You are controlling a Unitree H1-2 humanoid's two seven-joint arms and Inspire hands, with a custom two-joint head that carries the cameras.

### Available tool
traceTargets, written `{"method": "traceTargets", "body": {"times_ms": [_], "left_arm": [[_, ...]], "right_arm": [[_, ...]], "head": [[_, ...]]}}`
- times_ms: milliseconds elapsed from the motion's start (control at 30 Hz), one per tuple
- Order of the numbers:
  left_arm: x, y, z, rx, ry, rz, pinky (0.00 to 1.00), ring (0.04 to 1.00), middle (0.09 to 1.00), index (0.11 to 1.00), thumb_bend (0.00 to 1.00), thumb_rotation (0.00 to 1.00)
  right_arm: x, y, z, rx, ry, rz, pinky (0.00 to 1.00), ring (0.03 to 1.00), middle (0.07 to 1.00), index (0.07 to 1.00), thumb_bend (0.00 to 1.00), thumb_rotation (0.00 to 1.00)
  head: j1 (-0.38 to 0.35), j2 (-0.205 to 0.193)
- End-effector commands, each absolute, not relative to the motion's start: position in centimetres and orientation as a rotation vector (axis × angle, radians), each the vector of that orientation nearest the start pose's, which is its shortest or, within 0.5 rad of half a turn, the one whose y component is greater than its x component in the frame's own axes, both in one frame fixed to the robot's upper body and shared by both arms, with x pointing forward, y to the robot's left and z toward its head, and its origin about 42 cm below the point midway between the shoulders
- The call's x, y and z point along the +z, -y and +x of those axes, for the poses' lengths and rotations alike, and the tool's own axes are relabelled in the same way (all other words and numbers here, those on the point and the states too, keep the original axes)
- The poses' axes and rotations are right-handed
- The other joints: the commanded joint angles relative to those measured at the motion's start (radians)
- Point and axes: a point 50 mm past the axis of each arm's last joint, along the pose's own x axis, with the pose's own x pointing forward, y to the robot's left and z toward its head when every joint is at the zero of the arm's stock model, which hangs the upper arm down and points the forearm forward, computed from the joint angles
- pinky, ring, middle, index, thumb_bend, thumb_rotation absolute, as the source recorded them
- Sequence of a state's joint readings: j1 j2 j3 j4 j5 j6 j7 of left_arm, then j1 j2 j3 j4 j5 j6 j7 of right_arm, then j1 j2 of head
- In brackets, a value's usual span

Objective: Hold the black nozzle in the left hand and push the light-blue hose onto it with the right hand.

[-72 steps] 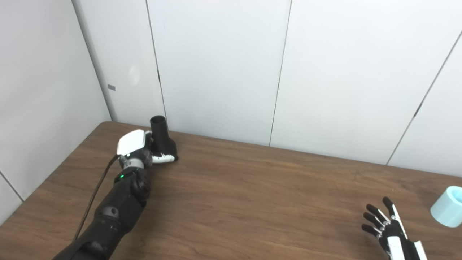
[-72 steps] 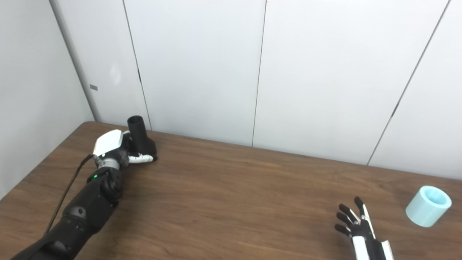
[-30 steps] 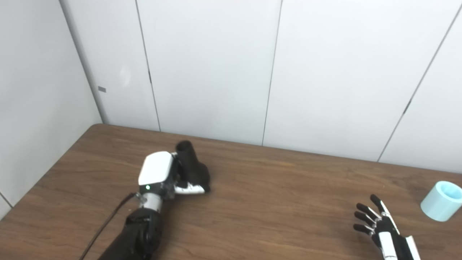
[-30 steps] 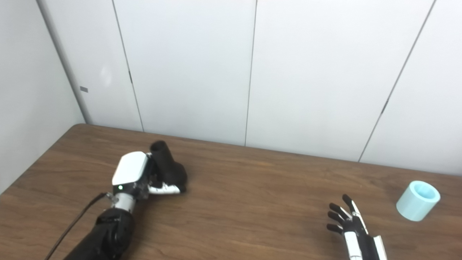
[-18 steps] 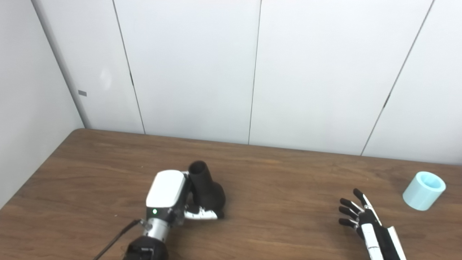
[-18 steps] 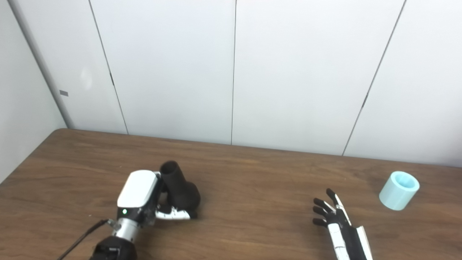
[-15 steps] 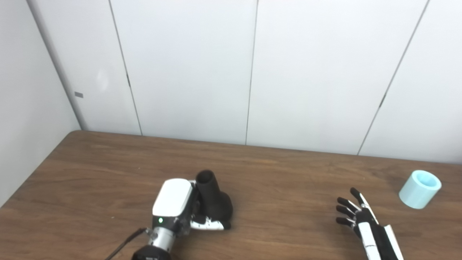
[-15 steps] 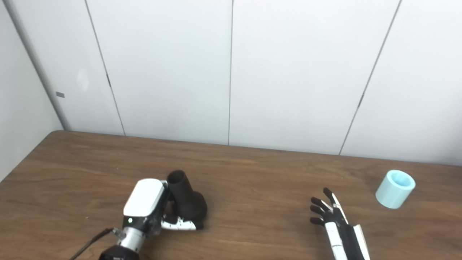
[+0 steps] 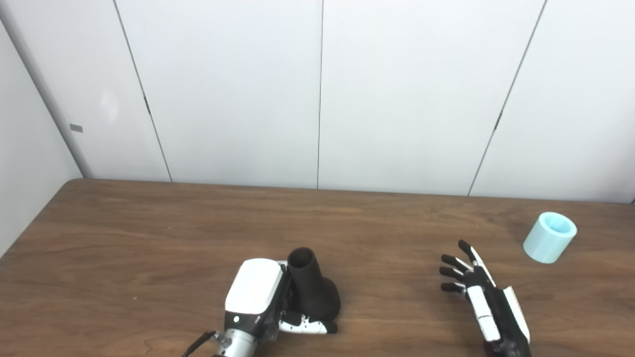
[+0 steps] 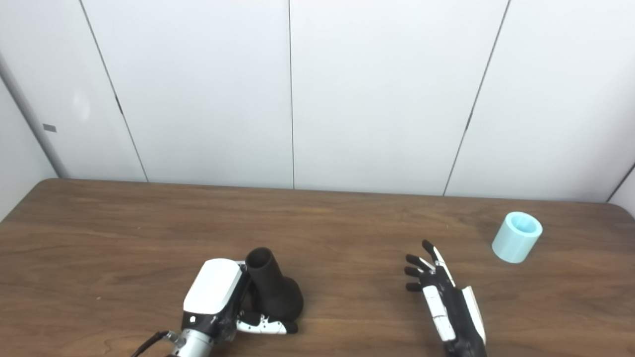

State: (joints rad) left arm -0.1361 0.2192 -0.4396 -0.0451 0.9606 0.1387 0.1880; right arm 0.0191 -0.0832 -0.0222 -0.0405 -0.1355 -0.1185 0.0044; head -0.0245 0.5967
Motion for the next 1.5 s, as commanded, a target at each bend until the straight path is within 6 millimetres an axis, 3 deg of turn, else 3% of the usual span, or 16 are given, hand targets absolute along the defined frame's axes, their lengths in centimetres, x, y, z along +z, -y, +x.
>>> {"method": "traceTargets", "body": {"times_ms": [0,300,467,500,600,667,833,1067,1233,1467], "left_arm": [[12.9,-15.3,29.8,-0.16,0.367,1.154,0.37,0.45,0.415,0.527,0.52,0.0],[12.3,-15.4,29.8,-0.219,0.371,1.194,0.36,0.451,0.423,0.53,0.52,0.0],[12.4,-15.4,29.9,-0.242,0.363,1.213,0.36,0.442,0.419,0.528,0.52,0.0],[12.4,-15.4,29.9,-0.252,0.363,1.217,0.35,0.443,0.418,0.528,0.52,0.0],[12.5,-15.4,30.0,-0.276,0.371,1.235,0.35,0.442,0.416,0.527,0.52,0.0],[12.5,-15.5,30.1,-0.286,0.373,1.238,0.36,0.444,0.417,0.528,0.52,0.0],[12.6,-15.9,30.5,-0.311,0.359,1.243,0.35,0.43,0.413,0.527,0.52,0.0],[12.7,-17.4,30.7,-0.333,0.337,1.27,0.35,0.424,0.42,0.529,0.52,0.0],[12.7,-18.2,30.9,-0.344,0.33,1.279,0.34,0.424,0.42,0.527,0.52,0.0],[12.5,-18.7,31.2,-0.35,0.333,1.273,0.34,0.417,0.417,0.525,0.52,0.0]], "right_arm": [[7.5,22.5,25.2,-0.009,-0.002,-0.165,0.66,0.78,0.825,0.947,0.51,1.0],[8.0,22.4,25.2,-0.009,-0.005,-0.136,0.67,0.794,0.832,0.953,0.51,1.0],[9.8,22.9,25.5,-0.003,0.024,-0.108,0.7,0.816,0.848,0.943,0.46,0.98],[10.6,23.1,25.6,-0.001,0.04,-0.111,0.72,0.819,0.852,0.943,0.47,0.94],[13.0,23.9,26.5,-0.032,0.097,-0.169,0.67,0.785,0.823,0.902,0.49,0.67],[14.5,24.5,27.0,-0.036,0.125,-0.209,0.65,0.781,0.817,0.896,0.52,0.6],[18.9,26.8,28.4,-0.086,0.223,-0.391,0.71,0.767,0.792,0.852,0.48,0.32],[23.1,29.8,30.3,-0.127,0.284,-0.55,0.66,0.773,0.803,0.827,0.56,0.16],[25.4,32.1,31.7,-0.146,0.301,-0.682,0.61,0.758,0.809,0.827,0.63,0.15],[28.5,35.0,33.7,-0.141,0.28,-1.097,0.72,0.802,0.827,0.84,0.71,0.22]], "head": [[-0.004,0.002],[-0.028,0.018],[-0.051,0.031],[-0.052,0.032],[-0.069,0.038],[-0.081,0.05],[-0.112,0.057],[-0.213,0.059],[-0.276,0.055],[-0.34,0.049]]}}
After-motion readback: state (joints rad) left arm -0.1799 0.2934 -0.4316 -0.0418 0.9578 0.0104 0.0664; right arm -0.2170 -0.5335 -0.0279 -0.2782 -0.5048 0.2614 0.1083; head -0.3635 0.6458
